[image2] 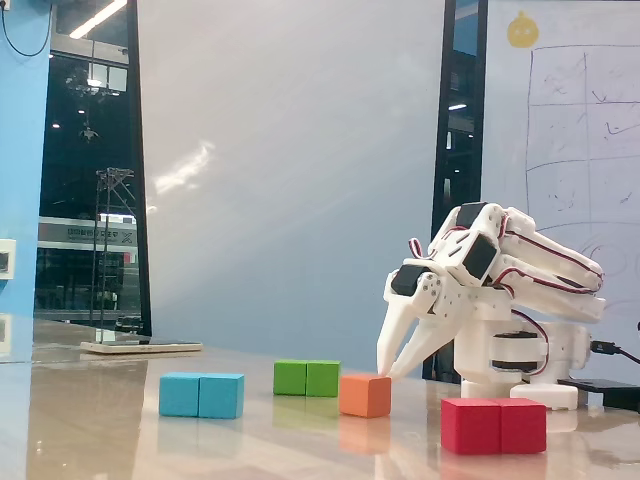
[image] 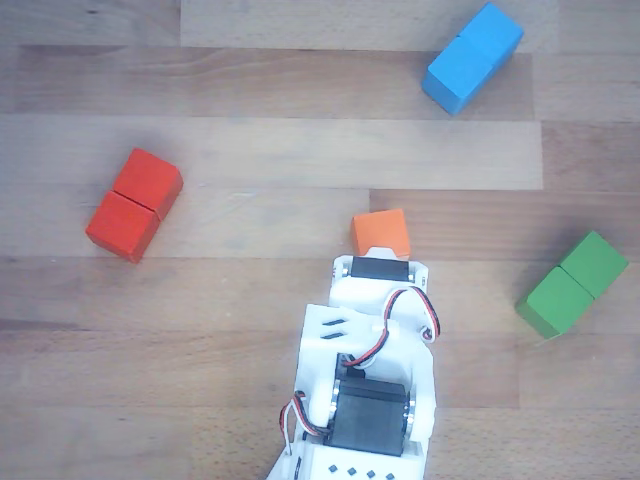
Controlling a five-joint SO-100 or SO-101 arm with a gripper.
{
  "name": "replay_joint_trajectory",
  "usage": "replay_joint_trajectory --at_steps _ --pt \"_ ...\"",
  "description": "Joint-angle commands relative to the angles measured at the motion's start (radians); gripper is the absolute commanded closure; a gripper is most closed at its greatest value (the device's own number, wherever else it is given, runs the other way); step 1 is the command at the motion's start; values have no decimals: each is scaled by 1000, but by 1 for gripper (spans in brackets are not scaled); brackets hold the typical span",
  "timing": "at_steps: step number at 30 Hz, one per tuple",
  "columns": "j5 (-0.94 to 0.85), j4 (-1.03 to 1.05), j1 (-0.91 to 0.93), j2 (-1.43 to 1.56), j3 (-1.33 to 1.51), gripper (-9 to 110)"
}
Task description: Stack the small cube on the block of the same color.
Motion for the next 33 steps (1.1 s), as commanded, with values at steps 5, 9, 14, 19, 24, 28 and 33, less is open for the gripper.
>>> replay_joint_trajectory --at_steps 5,9,14,19,24,28,33 --pt "-6 17 -2 29 -67 101" --pt "-6 17 -2 29 -67 101" --pt "-8 17 -5 29 -72 101" --pt "-8 12 3 -52 -192 101" --pt "-8 20 -6 -316 -449 101" --pt "-8 31 -6 -545 -696 101" --pt "-8 32 -8 -811 -1014 101"
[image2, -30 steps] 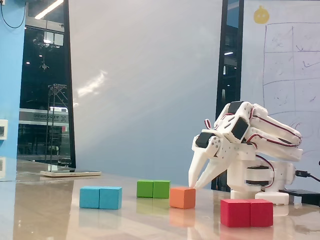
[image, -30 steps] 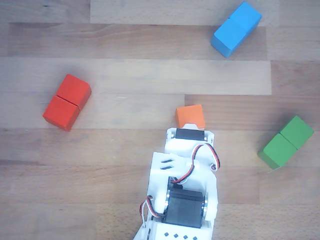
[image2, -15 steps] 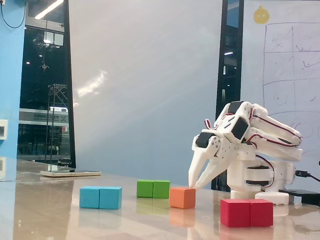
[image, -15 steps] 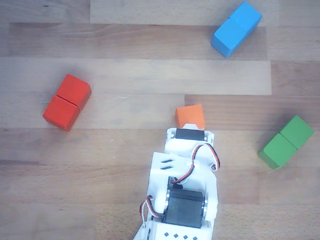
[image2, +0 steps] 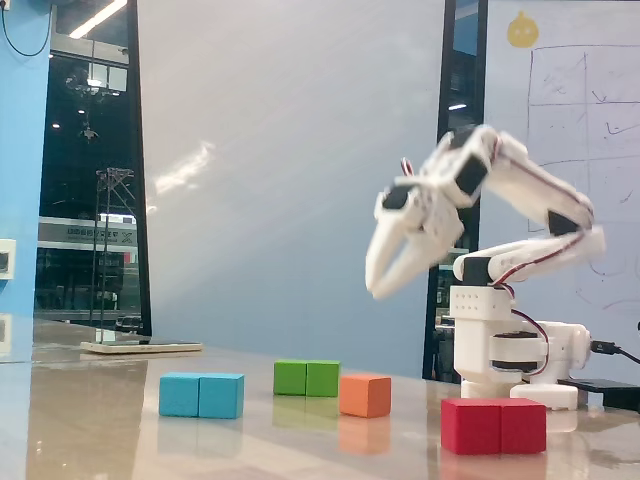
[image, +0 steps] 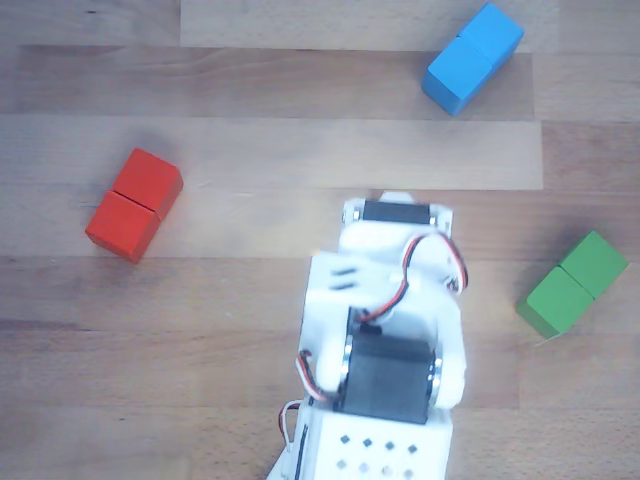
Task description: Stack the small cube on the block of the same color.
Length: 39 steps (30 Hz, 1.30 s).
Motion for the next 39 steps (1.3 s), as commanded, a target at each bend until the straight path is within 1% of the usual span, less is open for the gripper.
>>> replay_joint_trajectory --at_steps 1,4,7,11,15,29,36,39 --pt "-2 3 -8 -238 -365 101" --pt "-2 6 -8 -383 -517 101" --pt "-2 64 -8 -502 -640 101" --pt "-2 247 -8 -629 -747 101" --pt "-2 425 -6 -704 -775 101" --pt "-3 414 17 -723 -736 101" --pt "0 402 267 -738 -735 101" --pt "0 402 342 -739 -735 101"
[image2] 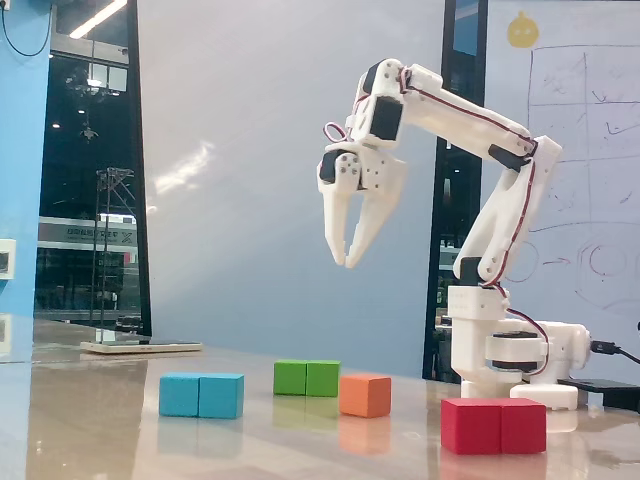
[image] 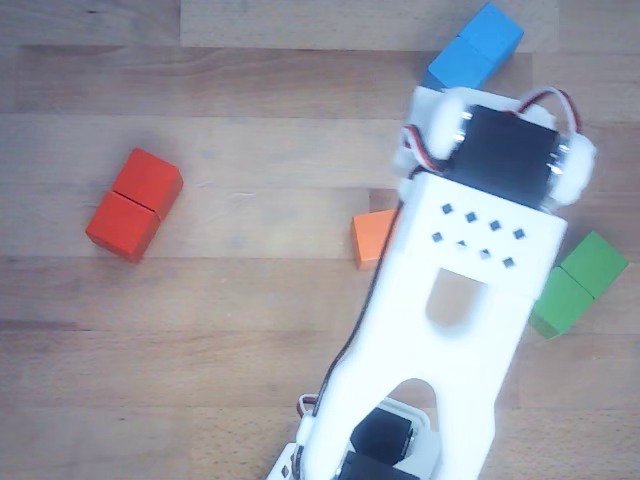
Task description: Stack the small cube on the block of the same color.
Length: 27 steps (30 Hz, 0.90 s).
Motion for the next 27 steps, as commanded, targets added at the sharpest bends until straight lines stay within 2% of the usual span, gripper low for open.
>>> replay_joint_trajectory --at_steps 1,6,19,23,27 --pt "0 20 109 5 -61 101" --pt "0 20 14 5 -60 101" --pt "9 21 -686 8 -60 101" --pt "9 31 -670 12 -60 101" --pt "5 32 -492 15 -60 101"
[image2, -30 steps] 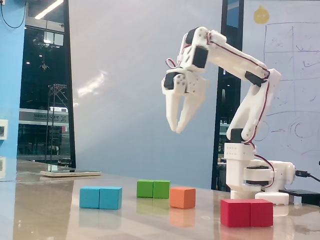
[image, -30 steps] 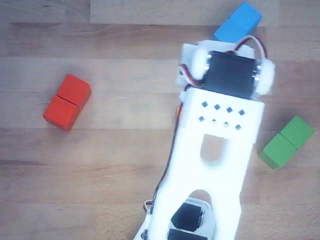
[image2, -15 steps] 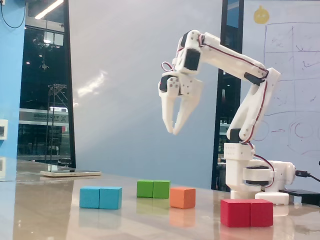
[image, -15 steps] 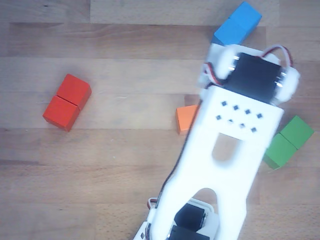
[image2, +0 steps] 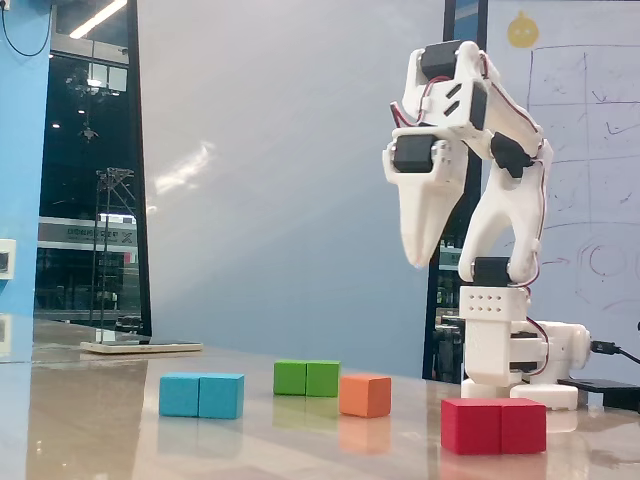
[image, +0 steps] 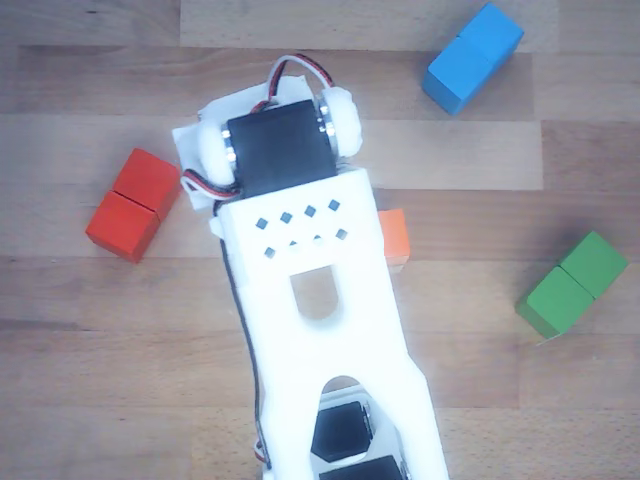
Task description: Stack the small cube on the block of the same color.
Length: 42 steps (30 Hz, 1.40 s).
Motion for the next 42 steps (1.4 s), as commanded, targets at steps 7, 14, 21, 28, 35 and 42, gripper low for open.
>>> replay_joint_trajectory --at_steps 7,14,21,28,35,42 --pt "0 23 502 8 -60 101" --pt "0 21 528 8 -60 101" --pt "9 21 181 9 -60 101" --pt "11 21 35 12 -60 101" --pt "8 21 278 8 -60 101" --pt "5 18 387 8 -58 101"
